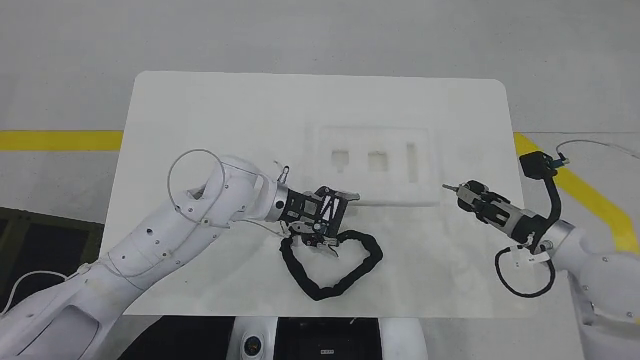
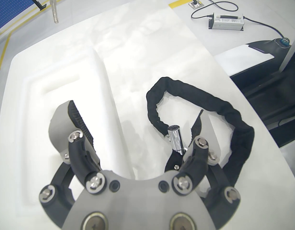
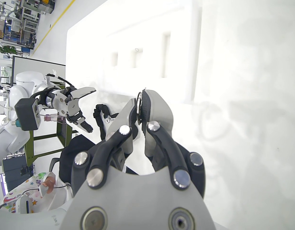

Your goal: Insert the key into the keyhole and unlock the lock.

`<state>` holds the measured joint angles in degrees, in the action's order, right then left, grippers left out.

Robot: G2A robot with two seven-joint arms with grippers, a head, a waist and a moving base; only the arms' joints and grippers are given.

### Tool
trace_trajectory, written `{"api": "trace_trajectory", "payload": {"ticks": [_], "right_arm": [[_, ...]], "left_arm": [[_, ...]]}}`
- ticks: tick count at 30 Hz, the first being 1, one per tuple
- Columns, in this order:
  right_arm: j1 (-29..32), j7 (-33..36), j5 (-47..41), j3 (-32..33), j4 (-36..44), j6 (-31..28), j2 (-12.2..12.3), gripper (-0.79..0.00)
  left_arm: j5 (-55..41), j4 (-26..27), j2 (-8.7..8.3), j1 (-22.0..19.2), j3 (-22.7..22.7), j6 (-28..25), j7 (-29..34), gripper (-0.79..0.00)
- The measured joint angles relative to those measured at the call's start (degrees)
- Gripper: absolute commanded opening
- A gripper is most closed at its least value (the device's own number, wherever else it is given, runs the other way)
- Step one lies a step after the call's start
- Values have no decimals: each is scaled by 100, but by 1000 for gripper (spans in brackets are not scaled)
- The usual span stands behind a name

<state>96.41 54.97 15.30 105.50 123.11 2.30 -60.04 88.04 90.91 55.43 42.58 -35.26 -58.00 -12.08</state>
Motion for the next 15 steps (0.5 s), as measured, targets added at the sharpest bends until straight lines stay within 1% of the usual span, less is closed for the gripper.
{"api": "trace_trajectory", "payload": {"ticks": [4,5,15], "right_arm": [[-44,-10,35,-108,-14,-2,13,-785],[-58,-12,46,-137,-17,-7,16,-785],[-86,-22,35,-182,-26,-42,20,-785]], "left_arm": [[-34,104,-193,-21,79,0,-70,0],[-41,103,-206,-25,84,0,-73,0],[-41,100,-205,-25,83,0,-73,0]]}}
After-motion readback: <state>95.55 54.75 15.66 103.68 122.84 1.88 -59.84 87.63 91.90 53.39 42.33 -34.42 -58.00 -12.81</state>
